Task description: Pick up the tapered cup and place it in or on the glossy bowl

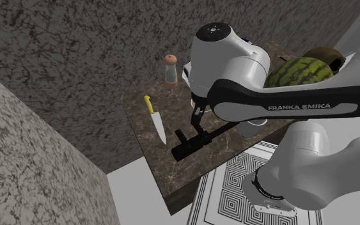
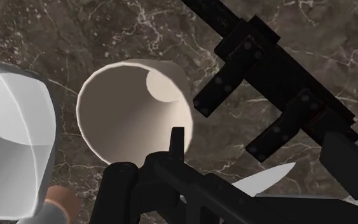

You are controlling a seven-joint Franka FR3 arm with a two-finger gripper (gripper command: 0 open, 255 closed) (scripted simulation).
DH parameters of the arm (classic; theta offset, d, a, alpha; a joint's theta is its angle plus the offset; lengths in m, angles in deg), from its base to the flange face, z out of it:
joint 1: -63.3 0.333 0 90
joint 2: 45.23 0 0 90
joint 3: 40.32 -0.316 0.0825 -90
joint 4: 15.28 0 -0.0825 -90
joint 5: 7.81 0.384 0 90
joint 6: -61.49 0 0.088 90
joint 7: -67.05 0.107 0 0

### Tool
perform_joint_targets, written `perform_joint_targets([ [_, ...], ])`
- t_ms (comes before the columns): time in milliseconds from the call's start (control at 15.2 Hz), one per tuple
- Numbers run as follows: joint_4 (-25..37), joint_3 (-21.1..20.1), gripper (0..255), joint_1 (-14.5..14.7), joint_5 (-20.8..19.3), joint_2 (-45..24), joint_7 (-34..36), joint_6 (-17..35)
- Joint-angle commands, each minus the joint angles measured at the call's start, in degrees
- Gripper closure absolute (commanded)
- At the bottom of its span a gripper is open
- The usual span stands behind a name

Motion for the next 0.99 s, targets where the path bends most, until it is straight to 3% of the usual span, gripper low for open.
perform_joint_targets([
  [0,-1.43,0.93,0,-1.79,-2.55,-2.58,0.06,5.48],
  [132,-2.49,1.71,0,-3.67,-5.12,-5.43,0.46,10.71],
  [660,-5.31,2.7,0,-4.92,-7.15,-10.52,1.25,18.78],
  [924,-5.31,2.7,0,-4.92,-7.15,-10.52,1.25,18.78],
])
